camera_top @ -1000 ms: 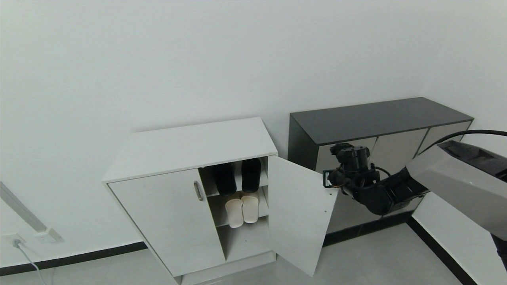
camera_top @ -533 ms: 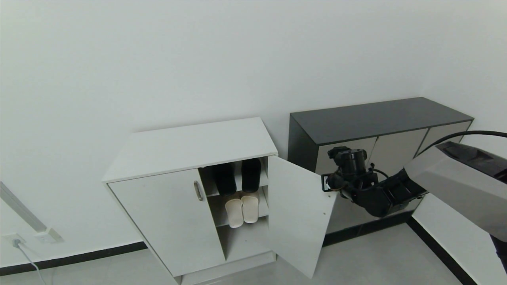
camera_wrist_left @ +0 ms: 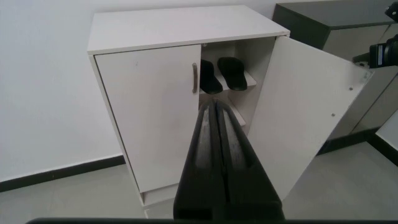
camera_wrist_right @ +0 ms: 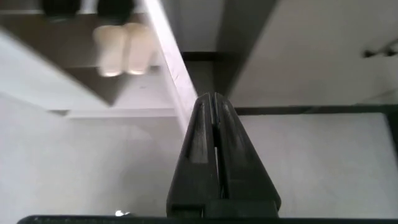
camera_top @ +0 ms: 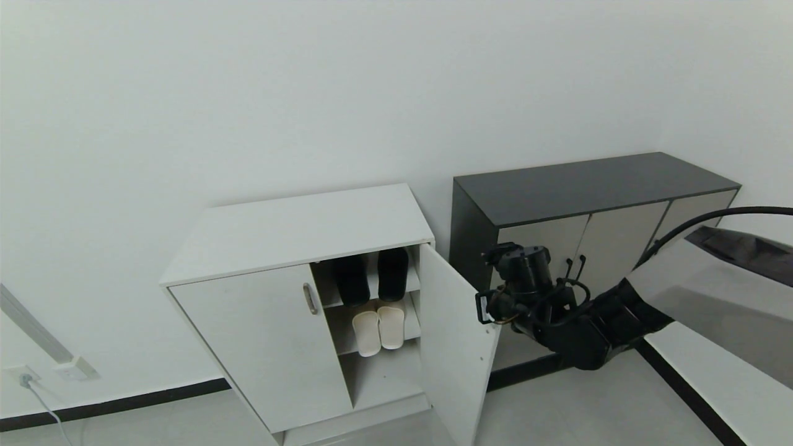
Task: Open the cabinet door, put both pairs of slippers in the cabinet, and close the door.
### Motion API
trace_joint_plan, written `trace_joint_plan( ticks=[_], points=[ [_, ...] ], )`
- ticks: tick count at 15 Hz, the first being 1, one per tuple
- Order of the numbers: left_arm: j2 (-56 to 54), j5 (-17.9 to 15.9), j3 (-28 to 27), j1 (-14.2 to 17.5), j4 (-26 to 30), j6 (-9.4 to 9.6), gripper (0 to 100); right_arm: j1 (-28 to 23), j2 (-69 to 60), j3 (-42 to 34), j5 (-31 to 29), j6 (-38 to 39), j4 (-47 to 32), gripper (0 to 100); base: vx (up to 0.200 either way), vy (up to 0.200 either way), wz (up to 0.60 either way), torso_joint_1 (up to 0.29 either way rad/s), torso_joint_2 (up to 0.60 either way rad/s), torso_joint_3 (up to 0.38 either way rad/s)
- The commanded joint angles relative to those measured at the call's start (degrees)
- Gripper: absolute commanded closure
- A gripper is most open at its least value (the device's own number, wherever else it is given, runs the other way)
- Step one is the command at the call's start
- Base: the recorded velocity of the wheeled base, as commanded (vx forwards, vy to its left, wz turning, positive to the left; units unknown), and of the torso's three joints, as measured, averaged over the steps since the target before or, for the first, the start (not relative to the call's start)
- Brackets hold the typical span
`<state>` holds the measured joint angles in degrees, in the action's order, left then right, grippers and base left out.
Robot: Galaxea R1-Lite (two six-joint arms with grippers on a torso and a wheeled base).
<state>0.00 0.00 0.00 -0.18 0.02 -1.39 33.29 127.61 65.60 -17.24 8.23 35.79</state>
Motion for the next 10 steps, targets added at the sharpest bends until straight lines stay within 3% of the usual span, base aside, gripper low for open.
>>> trace_joint_plan(
  ticks=[1,7,10],
  points=[
    [0.1,-0.1,0.0,0.0,0.0,-0.02,100,3.4,-3.6,-1.8,0.0,1.3,-0.2,100,0.000,0.000,0.00,0.000,0.00,0.000],
    [0.0,-0.1,0.0,-0.1,0.0,-0.02,100,8.1,-8.5,-5.1,0.1,1.6,0.4,100,0.000,0.000,0.00,0.000,0.00,0.000],
    [0.1,-0.1,0.0,0.0,0.0,-0.02,100,8.5,-8.6,-7.9,1.9,1.2,5.8,100,0.000,0.000,0.00,0.000,0.00,0.000]
  ],
)
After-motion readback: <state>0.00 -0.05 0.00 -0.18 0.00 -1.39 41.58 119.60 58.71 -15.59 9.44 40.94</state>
